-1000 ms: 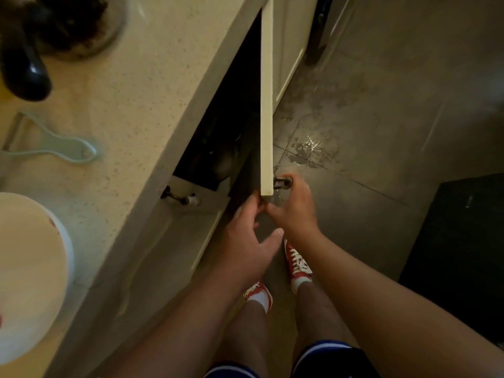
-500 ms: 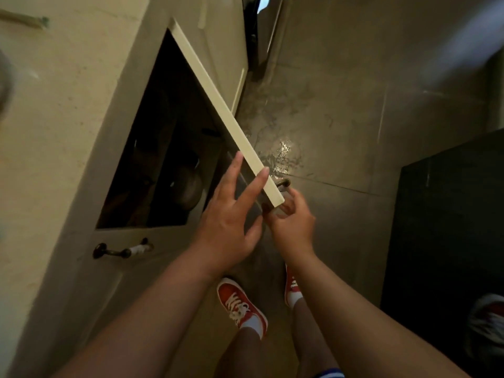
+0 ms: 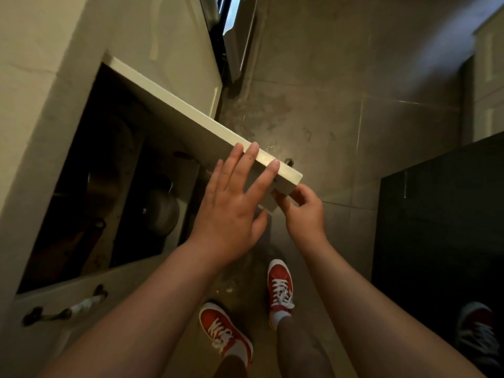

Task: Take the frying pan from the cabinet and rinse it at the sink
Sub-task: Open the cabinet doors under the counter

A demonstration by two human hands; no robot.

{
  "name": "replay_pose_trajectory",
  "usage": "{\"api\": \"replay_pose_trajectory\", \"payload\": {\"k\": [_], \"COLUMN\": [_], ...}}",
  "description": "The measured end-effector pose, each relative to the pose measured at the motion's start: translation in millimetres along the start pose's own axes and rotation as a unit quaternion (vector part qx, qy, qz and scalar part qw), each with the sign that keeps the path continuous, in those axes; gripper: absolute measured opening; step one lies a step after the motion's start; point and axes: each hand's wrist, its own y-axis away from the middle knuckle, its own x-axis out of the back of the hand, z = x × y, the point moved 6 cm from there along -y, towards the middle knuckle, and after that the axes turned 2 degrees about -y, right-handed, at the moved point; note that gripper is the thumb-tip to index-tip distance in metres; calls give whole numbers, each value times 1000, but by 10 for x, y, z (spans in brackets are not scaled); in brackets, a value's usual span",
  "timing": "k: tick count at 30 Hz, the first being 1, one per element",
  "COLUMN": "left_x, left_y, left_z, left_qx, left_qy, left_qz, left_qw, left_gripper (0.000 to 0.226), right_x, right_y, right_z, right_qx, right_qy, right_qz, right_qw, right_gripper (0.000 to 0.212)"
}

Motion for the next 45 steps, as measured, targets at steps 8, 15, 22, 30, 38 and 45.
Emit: {"api": "replay_pose_trajectory", "payload": {"k": [8,15,22,30,38,45], "left_x": [-79,-98,-103,-71,-248,-754], "left_y": [-636,-1060,-1389,-1622,-987,641], "left_z": [115,174,169,132,-158,-694], "left_qx": [23,69,95,100,183,414], "left_qy": [-46,-52,-69,-54,104,328], "left_qz": [2,10,23,29,23,-35], "left_qw": [999,996,993,993,977,848], "left_gripper": [98,99,98,92,65,22], "right_x": [226,266,255,192,109,-458], "right_y": [-745,-1207,-1537,-1779,-1755,-968], "right_z": [-238,-421,-608,-747,-448,443], "right_qx": [27,54,75,81,65,-2], "right_qy": [3,6,-10,5,18,91], "right_qz": [8,-1,-10,-7,12,-76], "right_qw": [1000,999,997,997,998,993], "right_gripper": [17,14,13,19,41,52]}}
